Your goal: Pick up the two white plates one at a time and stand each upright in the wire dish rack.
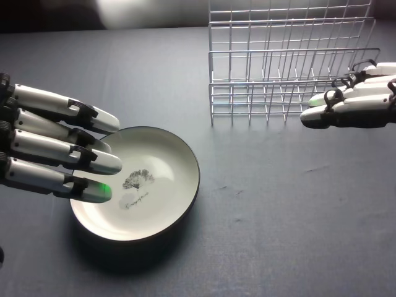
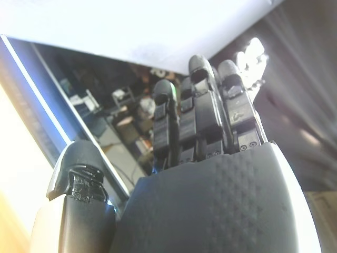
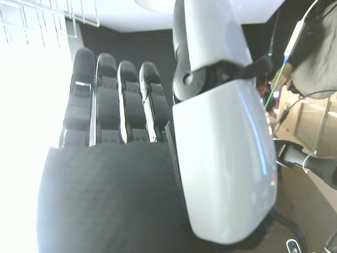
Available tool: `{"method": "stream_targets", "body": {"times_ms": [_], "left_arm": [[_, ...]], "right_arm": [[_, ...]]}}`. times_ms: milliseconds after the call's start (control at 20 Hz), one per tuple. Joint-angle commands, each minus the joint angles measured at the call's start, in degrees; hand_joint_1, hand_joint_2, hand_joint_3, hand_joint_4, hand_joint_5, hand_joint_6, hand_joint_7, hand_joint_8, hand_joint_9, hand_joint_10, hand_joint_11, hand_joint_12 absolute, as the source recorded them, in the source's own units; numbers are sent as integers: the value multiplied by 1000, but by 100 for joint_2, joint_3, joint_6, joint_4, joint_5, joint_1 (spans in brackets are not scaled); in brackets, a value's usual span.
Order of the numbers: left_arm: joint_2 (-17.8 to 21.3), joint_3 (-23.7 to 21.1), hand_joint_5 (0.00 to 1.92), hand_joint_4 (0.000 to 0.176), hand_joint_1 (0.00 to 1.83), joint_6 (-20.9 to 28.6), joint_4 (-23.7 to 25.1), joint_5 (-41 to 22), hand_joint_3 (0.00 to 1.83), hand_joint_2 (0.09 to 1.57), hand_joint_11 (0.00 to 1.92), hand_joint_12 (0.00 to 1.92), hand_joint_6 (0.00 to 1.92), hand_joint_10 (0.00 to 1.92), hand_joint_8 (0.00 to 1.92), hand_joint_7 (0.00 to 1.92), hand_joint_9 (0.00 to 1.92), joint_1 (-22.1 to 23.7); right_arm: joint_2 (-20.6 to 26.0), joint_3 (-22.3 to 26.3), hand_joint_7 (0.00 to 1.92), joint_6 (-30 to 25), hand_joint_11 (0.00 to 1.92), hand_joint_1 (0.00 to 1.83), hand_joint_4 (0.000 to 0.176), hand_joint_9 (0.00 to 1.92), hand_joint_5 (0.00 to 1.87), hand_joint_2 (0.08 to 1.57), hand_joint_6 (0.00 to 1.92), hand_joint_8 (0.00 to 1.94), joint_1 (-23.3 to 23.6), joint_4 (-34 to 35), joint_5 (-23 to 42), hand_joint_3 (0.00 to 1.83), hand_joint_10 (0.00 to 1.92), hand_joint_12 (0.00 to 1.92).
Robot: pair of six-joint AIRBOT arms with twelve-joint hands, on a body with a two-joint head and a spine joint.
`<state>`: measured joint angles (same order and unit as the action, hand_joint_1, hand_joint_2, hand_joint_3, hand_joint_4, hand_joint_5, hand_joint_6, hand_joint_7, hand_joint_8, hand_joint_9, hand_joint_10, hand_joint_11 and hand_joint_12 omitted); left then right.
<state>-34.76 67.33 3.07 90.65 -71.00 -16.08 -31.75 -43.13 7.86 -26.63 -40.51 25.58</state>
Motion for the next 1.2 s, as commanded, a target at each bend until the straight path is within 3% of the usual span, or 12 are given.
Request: {"method": "stream_targets", "body": {"times_ms": [0,50,100,400,500,750,950,1050,1150], "left_arm": [[23,2,18,0,0,41,-474,-314,224,1093,0,0,3,0,1,7,0,58],[23,-3,67,0,0,59,-417,-363,31,1201,18,13,4,5,2,53,41,58],[22,-3,51,0,0,64,-388,-387,14,1206,4,10,0,0,0,46,34,59],[-130,89,13,0,0,457,-138,-358,10,1213,0,0,5,5,8,21,12,61],[-150,77,7,0,0,472,14,-352,7,1211,0,0,2,0,5,16,2,60],[-418,236,0,0,0,476,278,-49,7,1216,0,0,0,0,0,0,0,33],[-779,390,0,0,0,391,231,361,3,1208,0,0,0,0,0,0,0,-492],[-939,428,0,0,0,257,159,557,0,1204,0,0,0,0,0,0,0,-850],[-1025,438,0,0,0,149,157,664,0,1201,0,0,0,0,0,0,0,-1034]], "right_arm": [[14,-11,78,24,0,18,0,38,98,1167,72,59,52,169,503,118,80,215],[14,-11,102,24,0,18,0,68,123,1231,11,7,52,169,503,14,20,140],[14,-11,92,24,0,3,0,68,106,1239,1,1,52,169,503,5,10,116],[9,-10,99,27,0,0,0,77,117,1242,2,2,52,169,513,2,7,163],[9,-10,54,27,0,0,0,32,61,1246,3,2,51,169,519,3,1,19],[3,-11,100,27,15,45,0,53,121,1258,16,10,40,169,518,3,7,13],[-1,-16,68,31,6,5,0,22,94,1260,4,2,39,170,520,4,1,20],[-3,-65,93,31,0,66,0,45,129,1252,3,3,42,170,520,3,1,130],[-31,-140,85,40,0,88,0,33,114,1259,5,3,44,169,520,1,4,78]]}}
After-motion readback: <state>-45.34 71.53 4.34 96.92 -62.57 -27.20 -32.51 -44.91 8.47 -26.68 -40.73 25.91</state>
